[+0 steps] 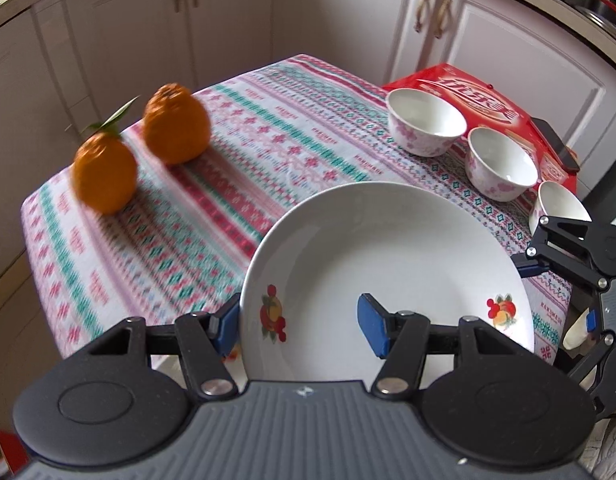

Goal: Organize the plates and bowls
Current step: 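Lift the stained plate with the left gripper toward the plate stack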

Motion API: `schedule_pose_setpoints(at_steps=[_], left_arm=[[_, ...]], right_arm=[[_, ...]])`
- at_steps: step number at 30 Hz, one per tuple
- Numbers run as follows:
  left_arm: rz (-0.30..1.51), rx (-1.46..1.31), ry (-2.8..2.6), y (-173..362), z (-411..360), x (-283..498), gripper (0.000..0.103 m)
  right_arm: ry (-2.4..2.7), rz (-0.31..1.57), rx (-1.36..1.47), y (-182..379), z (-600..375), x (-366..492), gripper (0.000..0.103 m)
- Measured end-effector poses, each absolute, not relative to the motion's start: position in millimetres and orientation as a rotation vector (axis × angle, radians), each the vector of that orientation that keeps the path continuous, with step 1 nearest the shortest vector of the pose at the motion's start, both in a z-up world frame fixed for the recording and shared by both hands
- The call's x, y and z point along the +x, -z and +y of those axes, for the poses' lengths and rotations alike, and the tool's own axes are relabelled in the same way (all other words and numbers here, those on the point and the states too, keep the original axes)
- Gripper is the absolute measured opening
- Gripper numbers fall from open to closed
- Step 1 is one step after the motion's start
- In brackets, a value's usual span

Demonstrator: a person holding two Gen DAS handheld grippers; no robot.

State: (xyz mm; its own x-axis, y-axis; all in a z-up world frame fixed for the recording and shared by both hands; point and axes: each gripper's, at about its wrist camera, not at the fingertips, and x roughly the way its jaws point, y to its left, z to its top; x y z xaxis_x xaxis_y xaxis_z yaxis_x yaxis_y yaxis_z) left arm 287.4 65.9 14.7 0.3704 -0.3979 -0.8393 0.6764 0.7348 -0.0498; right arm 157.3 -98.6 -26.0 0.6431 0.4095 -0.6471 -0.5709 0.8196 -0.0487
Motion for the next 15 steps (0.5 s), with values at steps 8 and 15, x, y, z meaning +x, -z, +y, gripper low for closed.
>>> schedule_pose_setpoints(at_steps=[8, 15], left_arm=[[0.98, 0.273, 0.632, -10, 102, 266, 0.059], [0.996, 0.218, 0.582, 0, 127, 255, 0.059]], right_arm=[[-0.64, 0.667, -0.288, 28, -74, 152, 0.084], [-0.696, 0.676, -0.317, 32, -57, 150, 0.084]])
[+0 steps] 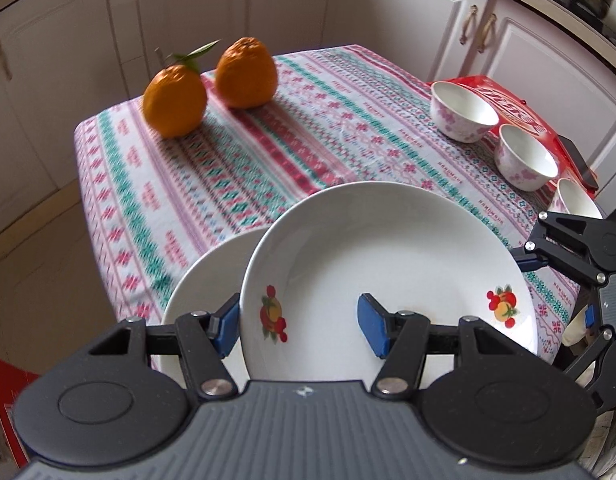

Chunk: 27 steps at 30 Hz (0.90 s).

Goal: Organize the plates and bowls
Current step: 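Lift the stained plate with the left gripper toward the plate stack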

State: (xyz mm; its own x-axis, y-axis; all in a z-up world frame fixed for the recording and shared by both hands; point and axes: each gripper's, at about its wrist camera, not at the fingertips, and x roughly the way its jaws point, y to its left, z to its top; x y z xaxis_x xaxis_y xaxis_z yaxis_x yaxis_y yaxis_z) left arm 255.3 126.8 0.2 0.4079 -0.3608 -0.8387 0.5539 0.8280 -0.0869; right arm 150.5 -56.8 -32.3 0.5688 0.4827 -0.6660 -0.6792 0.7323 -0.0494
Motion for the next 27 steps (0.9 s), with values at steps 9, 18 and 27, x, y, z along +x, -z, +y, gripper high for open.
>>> schedule_pose_setpoints(at_steps=[9, 18, 27], left_arm=[[1.004, 0.159, 0.556, 15, 143, 252, 0.059], [1.026, 0.137, 0.532, 25, 150, 255, 0.06], [1.011, 0.161, 0.519, 20, 151, 255, 0.061]], right_arm=[[-0.719, 0.679, -0.359, 33, -46, 153, 0.084], [-0.721, 0.669, -0.407, 32, -37, 152, 0.084], [-0.73, 0.667, -0.422, 32, -34, 156, 0.084]])
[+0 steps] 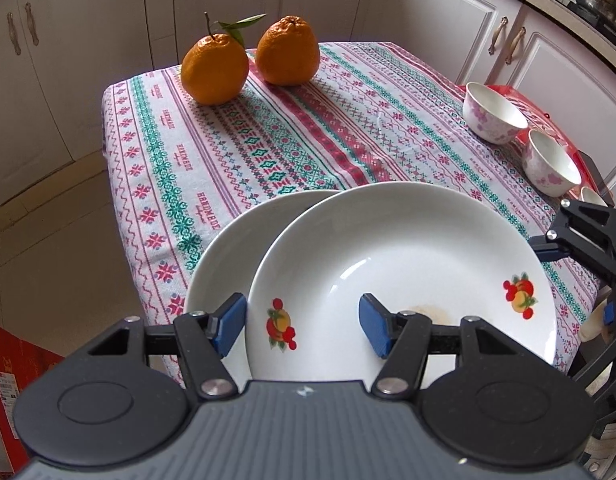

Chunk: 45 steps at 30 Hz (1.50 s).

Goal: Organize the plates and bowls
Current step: 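Lift the stained plate with the left gripper toward the plate stack, then lower the stained plate onto the plate stack and open the left gripper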

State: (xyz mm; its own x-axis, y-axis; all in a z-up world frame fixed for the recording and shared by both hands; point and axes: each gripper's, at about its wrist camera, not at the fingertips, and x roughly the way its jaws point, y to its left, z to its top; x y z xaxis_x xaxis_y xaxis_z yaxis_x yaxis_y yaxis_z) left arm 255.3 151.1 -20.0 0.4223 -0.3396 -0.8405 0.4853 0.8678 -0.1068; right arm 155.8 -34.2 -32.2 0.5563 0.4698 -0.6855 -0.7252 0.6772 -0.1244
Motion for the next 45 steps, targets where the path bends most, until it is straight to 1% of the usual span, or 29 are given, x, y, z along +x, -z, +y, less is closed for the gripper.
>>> schedule_pose_setpoints(at_steps=[5, 12, 21, 31, 38, 45], left_arm=[[1.002, 0.171, 0.51, 19, 151, 256, 0.061], [0.994, 0.171, 0.496, 18, 154, 260, 0.065], [0.992, 0.176, 0.484, 19, 155, 260, 0.067], [0.991, 0.169, 0.476, 18, 158, 262, 0.068], [0.977, 0.165, 0.465, 15, 161, 261, 0.069], [0.968, 0.185, 0.453, 12, 160, 260, 0.071]], right_arm=[[-0.733, 0.674, -0.419, 35, -30, 158, 0.084], [-0.75, 0.687, -0.432, 36, -27, 161, 0.085], [-0.77, 0.676, -0.4, 26, -36, 156, 0.085], [-0.783, 0.683, -0.365, 29, -37, 159, 0.086], [-0.8, 0.653, -0.379, 24, -36, 155, 0.089], [-0.802, 0.669, -0.36, 27, -39, 158, 0.09]])
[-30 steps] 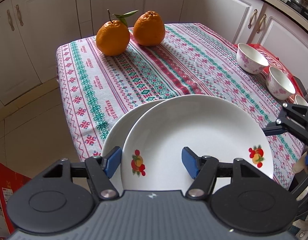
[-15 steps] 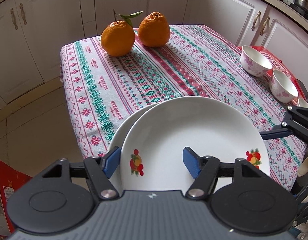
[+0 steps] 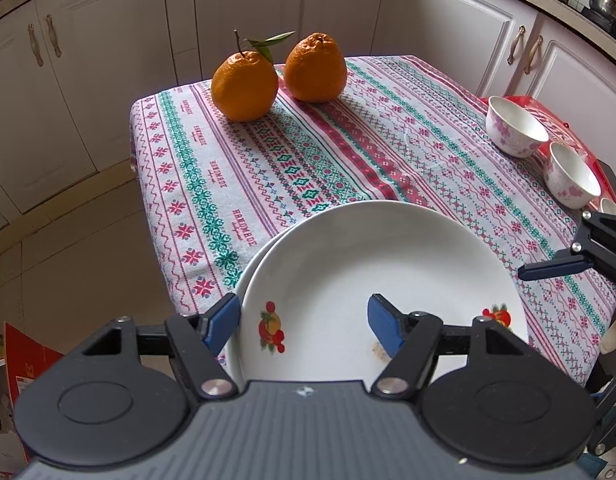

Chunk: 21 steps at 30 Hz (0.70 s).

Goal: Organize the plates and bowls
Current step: 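Lower the stained plate onto the plate stack and open the left gripper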

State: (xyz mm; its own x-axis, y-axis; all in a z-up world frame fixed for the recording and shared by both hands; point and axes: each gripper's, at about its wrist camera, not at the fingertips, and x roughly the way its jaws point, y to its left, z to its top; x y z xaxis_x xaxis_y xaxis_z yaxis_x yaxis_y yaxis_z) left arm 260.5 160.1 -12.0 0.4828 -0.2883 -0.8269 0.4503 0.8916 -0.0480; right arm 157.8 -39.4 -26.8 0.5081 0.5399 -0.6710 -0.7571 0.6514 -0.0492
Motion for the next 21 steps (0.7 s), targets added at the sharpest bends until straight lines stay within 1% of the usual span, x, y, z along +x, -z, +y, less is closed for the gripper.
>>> schedule_pose_setpoints(at_steps=[5, 7, 8, 9, 13, 15, 17, 21], left_arm=[[0.959, 0.185, 0.438, 12, 162, 261, 0.073], [0.954, 0.188, 0.436, 12, 162, 260, 0.073], [0.949, 0.192, 0.437, 11, 161, 259, 0.073], [0.938, 0.196, 0.442, 9, 161, 258, 0.073], [0.877, 0.204, 0.429, -1, 155, 247, 0.074], [0.84, 0.219, 0.43, -7, 148, 237, 0.08], [0.801, 0.243, 0.439, -13, 139, 226, 0.082], [0.741, 0.237, 0.465, -22, 121, 204, 0.083]], right_arm=[[-0.796, 0.663, -0.358, 26, -39, 158, 0.093], [-0.794, 0.657, -0.354, 25, -41, 156, 0.097], [-0.787, 0.65, -0.352, 24, -42, 155, 0.101], [-0.781, 0.642, -0.349, 23, -44, 153, 0.103], [-0.755, 0.627, -0.317, 17, -55, 150, 0.103], [-0.732, 0.619, -0.305, 14, -61, 147, 0.103], [-0.706, 0.607, -0.298, 10, -68, 143, 0.103], [-0.638, 0.583, -0.296, 3, -85, 134, 0.103]])
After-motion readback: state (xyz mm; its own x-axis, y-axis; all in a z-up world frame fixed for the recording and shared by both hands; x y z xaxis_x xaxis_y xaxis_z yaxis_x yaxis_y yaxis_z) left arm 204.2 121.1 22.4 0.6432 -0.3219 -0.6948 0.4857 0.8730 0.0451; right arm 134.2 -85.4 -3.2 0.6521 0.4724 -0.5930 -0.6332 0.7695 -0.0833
